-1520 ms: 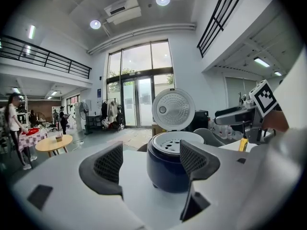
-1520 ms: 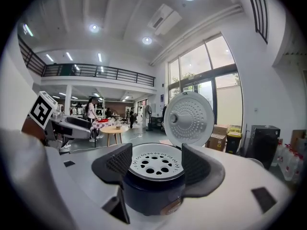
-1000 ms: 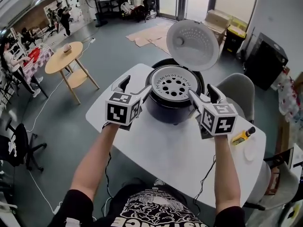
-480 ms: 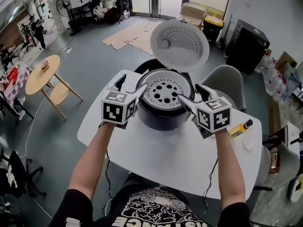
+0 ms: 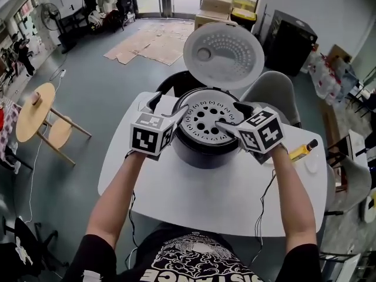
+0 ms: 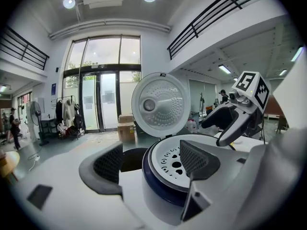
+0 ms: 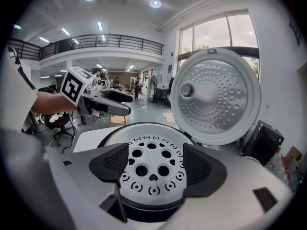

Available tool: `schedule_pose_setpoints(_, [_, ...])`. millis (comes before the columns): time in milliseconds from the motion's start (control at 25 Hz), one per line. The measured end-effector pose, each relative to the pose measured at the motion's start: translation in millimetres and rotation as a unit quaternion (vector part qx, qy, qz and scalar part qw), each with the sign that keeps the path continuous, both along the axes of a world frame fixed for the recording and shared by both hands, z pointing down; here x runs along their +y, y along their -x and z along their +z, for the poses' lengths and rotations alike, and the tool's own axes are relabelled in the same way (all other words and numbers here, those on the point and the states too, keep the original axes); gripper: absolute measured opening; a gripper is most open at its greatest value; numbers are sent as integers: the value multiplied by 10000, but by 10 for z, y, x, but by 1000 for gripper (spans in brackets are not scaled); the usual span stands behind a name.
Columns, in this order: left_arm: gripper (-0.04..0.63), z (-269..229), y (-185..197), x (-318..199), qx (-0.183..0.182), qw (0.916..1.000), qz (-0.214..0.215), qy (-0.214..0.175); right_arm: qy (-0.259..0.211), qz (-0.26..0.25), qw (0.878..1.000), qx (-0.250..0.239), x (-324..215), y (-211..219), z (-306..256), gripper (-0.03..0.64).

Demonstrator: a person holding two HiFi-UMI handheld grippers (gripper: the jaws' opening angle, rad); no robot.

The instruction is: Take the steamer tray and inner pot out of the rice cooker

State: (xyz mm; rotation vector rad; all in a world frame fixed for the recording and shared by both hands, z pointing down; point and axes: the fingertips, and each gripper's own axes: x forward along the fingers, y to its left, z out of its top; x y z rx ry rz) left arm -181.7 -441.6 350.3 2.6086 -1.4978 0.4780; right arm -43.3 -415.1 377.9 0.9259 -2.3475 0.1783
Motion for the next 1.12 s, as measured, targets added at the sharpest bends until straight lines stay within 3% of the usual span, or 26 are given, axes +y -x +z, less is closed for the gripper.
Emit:
schedule_pose_setpoints(520, [362, 344, 498, -450, 248, 9971, 695, 172, 1203, -152, 9871, 1044, -471, 777, 630, 359])
schedule_pose_setpoints(800, [362, 438, 637, -635, 327, 9947, 958, 197, 1866, -354, 9651, 1805, -600, 901, 921, 359])
schedule_pose_setpoints(1120, [362, 473, 885, -715, 394, 9929, 1106, 184, 2471, -322, 9394, 2355, -700, 1077, 1186, 357])
